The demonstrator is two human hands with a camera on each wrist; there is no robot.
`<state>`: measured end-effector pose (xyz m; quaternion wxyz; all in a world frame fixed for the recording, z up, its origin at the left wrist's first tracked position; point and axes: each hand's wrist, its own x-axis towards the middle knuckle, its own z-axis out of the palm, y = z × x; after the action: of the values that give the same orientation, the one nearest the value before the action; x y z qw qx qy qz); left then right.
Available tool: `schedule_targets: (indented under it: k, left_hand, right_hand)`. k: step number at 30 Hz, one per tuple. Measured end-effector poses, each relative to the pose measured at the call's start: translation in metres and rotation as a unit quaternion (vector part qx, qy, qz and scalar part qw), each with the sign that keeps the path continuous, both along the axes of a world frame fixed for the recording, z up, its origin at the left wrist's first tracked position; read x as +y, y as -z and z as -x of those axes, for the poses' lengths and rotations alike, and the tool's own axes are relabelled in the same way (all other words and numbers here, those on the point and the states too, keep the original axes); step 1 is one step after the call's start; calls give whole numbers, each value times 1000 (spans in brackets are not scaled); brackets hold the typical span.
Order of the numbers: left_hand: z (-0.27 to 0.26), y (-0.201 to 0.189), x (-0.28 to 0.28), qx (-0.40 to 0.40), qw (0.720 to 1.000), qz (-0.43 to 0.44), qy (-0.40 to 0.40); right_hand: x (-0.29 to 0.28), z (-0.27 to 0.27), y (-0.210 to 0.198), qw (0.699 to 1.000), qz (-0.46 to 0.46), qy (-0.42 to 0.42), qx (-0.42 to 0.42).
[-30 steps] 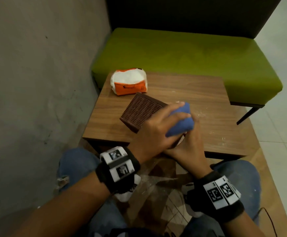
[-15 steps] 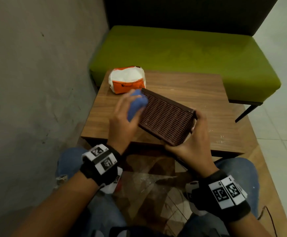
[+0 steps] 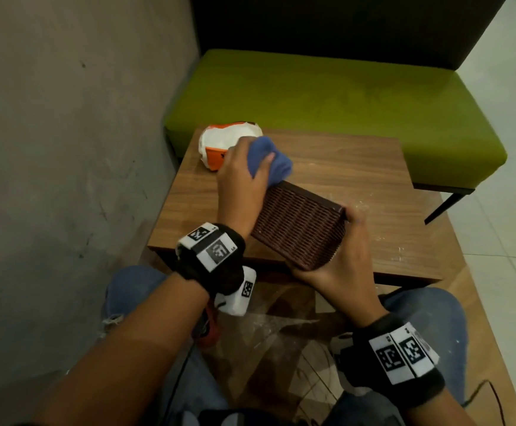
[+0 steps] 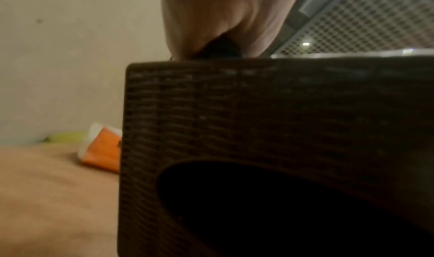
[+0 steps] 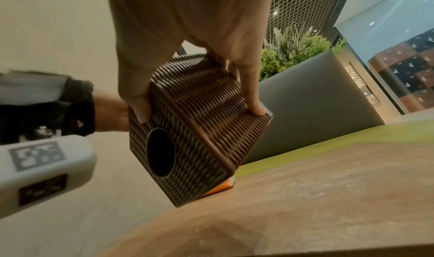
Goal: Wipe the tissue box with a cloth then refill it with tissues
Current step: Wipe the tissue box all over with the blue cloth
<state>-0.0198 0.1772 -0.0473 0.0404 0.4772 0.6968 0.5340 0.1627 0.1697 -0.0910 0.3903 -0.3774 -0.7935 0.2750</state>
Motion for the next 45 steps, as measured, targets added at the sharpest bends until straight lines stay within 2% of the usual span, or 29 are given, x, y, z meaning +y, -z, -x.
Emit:
schedule_targets:
  k: [2,3,5,6,8,11,14,16,18,19,20,22,23,25,28,31,33,34,37,40,41,42,44,45]
  left_hand:
    - [-13,10,-10,8,1000,12,18]
    - [-30,13,-19,45,996,10,73]
    - [-60,18,-39,120,972,-13,199]
    - [-62,21,-43,132,962,-23,237]
    - [-40,22,-39,95,969,-26,226]
    - [6,30,-28,13,993,-6,118]
    - [45,33,-24,-85,989,96,72]
    - [69,32,-34,-79,977,149,134]
    - [86,26,-45,-77,939,201,267]
    - [86,23,-49,-61,913,248,318]
    - [85,19,-52,-11,893,289,344]
    - [78,9,-52,143,879,308,336]
    - [74,1,-51,172,876,298,337]
    - [66,-14,-45,136,878,283,360]
    - [60,-13,-40,103,885,241,384]
    - [56,-6,-41,98,906,219,349]
    - [53,-10,-43,158,906,213,330]
    - [49,-18,-45,214,900,212,315]
    - [26,-37,-47,377,856,231,268]
    - [1,-37,-47,440,822,254,259]
    - [1,-36,-47,423,827,251,272]
    - [2,-36,-47,369,846,243,299]
    - [14,-38,-46,141,900,226,345]
    - [22,-37,-45,12,927,186,327]
  right_hand:
    - [2,3,1,1000,9,-7,-3]
    - [4,5,2,1000,16,-9,0]
    - [5,6,5,999,39,-13,15]
    - [5,4,6,998,48,-13,25]
    - [5,-4,7,998,48,-16,25]
    - [4,-15,5,999,37,-17,6]
    - [5,-25,0,996,77,-29,23]
    - [10,-33,-6,993,103,-28,51]
    - [20,-40,-14,988,132,-35,71]
    - [25,-43,-17,985,149,-49,74]
    - [29,-45,-19,981,167,-69,73]
    - [34,-47,-20,970,202,-116,69]
    - [35,-48,-21,965,216,-130,70]
    - [36,-49,-21,959,235,-139,77]
    - [40,-51,-20,954,259,-132,78]
    - [42,-49,-16,953,264,-150,7]
    - [38,-44,-14,964,228,-124,-50]
    - [33,-38,-15,975,176,-110,-74]
    - [9,-9,-17,984,10,-89,-153]
    - [-8,9,-19,991,12,-45,-125]
    - [-8,9,-19,994,27,-37,-102]
    - [-7,5,-19,995,41,-34,-79]
    - [-3,-6,-18,997,54,-27,-45]
    - [-1,-11,-18,998,54,-21,-34]
